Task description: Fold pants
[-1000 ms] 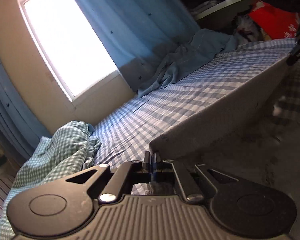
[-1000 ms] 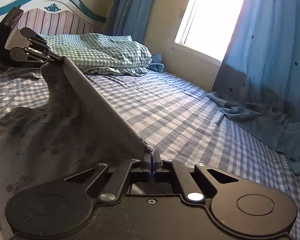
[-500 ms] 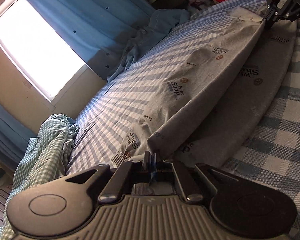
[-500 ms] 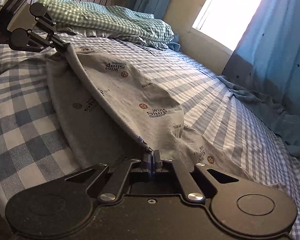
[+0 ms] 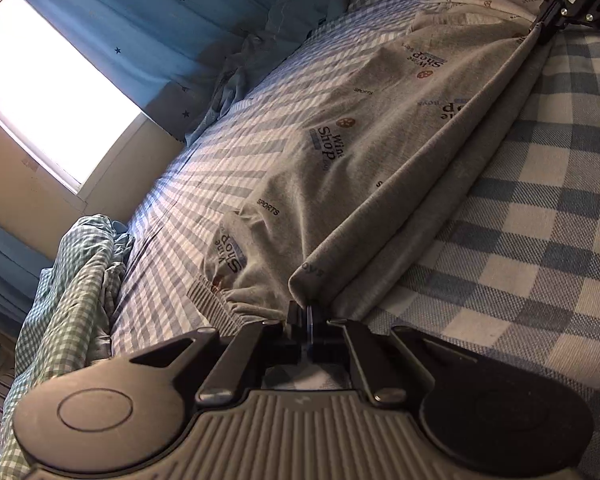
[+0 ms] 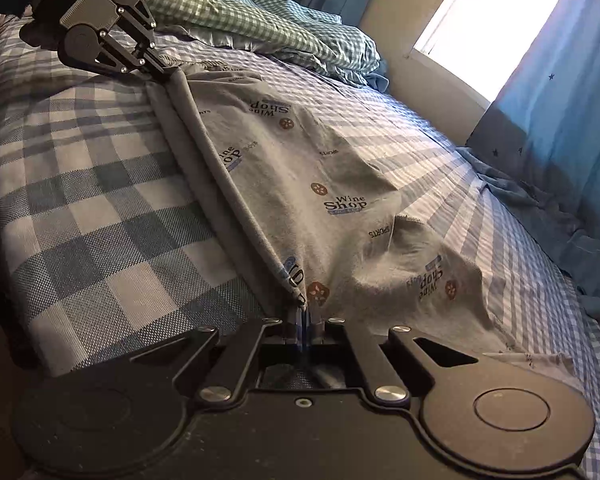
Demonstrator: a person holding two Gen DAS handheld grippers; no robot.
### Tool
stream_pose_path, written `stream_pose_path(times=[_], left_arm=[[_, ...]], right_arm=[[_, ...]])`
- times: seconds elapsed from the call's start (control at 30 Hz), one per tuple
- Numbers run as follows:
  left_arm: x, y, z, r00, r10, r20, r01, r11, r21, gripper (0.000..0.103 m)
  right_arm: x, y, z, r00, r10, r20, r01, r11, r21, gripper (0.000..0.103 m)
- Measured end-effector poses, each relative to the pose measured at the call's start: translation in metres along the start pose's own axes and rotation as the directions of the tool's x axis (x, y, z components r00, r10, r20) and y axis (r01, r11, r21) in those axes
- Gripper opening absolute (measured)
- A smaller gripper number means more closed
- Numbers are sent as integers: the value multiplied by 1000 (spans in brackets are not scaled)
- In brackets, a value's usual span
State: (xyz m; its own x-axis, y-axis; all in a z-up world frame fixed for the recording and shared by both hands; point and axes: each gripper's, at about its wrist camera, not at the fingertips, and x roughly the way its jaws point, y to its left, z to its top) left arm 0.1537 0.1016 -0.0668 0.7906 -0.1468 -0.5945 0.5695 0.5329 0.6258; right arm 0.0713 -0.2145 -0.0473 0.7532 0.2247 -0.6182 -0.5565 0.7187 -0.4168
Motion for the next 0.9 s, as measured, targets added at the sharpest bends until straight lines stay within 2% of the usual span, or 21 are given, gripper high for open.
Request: stream_pose_path(times=[0.07, 0.13, 0.17, 0.2, 0.23, 0.27, 0.3, 0.33, 0.37, 0.4, 0.5, 0.53, 0.6, 0.63, 0.7, 0.8, 0.83, 0.9], left_arm=[[-1, 0, -1, 1000, -2, -18, 1, 1000, -27, 3], [-5, 4, 1, 999, -20, -34, 16, 995, -98, 10], [-11, 7, 5, 999, -31, -45, 24, 987, -157, 28], [-14, 10, 7, 999, -29, -46, 19, 978, -208, 51], [-22, 13, 11, 999, -19, -40, 7, 962, -273, 64], [-29, 17, 15, 999, -19, -32, 7, 941, -338, 88], [-34, 17, 20, 1000, -17, -22, 7, 923, -385, 102], [-43, 17, 27, 1000, -5, 1, 5, 899, -437, 102], [-51, 15, 37, 1000, -6, 29, 19, 878, -478, 102], [-55, 12, 48, 998, -20, 54, 44, 862, -505, 102], [-55, -6, 91, 989, -81, 123, 137, 810, -571, 102], [-52, -12, 106, 980, -117, 161, 190, 788, -585, 102], [-42, -27, 140, 951, -174, 257, 298, 746, -596, 102], [-37, -36, 157, 935, -184, 302, 335, 737, -587, 102], [-24, -53, 190, 905, -212, 370, 394, 746, -537, 102], [8, -83, 240, 859, -298, 416, 477, 760, -441, 102], [20, -89, 253, 854, -324, 408, 493, 756, -430, 102], [43, -101, 272, 844, -371, 387, 523, 732, -437, 102]], right_arm=[[-1, 3, -2, 1000, -4, 8, 4, 1000, 12, 0], [-2, 4, -5, 1000, -12, 14, 12, 1000, 12, 2], [-4, 4, -6, 1000, -17, 20, 16, 1000, 23, 5], [-6, 3, -7, 999, -20, 26, 19, 999, 42, 7], [-11, -1, -10, 999, -27, 36, 25, 997, 67, 13], [-18, -5, -13, 997, -48, 52, 43, 994, 97, 30], [-25, -8, -16, 995, -70, 73, 60, 990, 132, 41], [-34, -15, -20, 991, -96, 93, 78, 982, 173, 68], [-41, -22, -25, 986, -123, 110, 98, 972, 212, 87], [-49, -32, -30, 982, -151, 118, 117, 960, 253, 91], [-65, -74, -47, 977, -186, 104, 136, 920, 367, 95], [-68, -92, -54, 977, -190, 98, 134, 902, 410, 101], [-74, -131, -68, 976, -203, 83, 136, 855, 500, 102], [-76, -154, -77, 975, -210, 70, 138, 825, 548, 102], [-75, -196, -95, 977, -211, 29, 146, 761, 632, 102], [-66, -248, -117, 983, -183, -3, 129, 678, 723, 102], [-59, -266, -123, 985, -170, -16, 123, 643, 756, 102], [-45, -296, -130, 989, -144, -27, 108, 591, 799, 102]])
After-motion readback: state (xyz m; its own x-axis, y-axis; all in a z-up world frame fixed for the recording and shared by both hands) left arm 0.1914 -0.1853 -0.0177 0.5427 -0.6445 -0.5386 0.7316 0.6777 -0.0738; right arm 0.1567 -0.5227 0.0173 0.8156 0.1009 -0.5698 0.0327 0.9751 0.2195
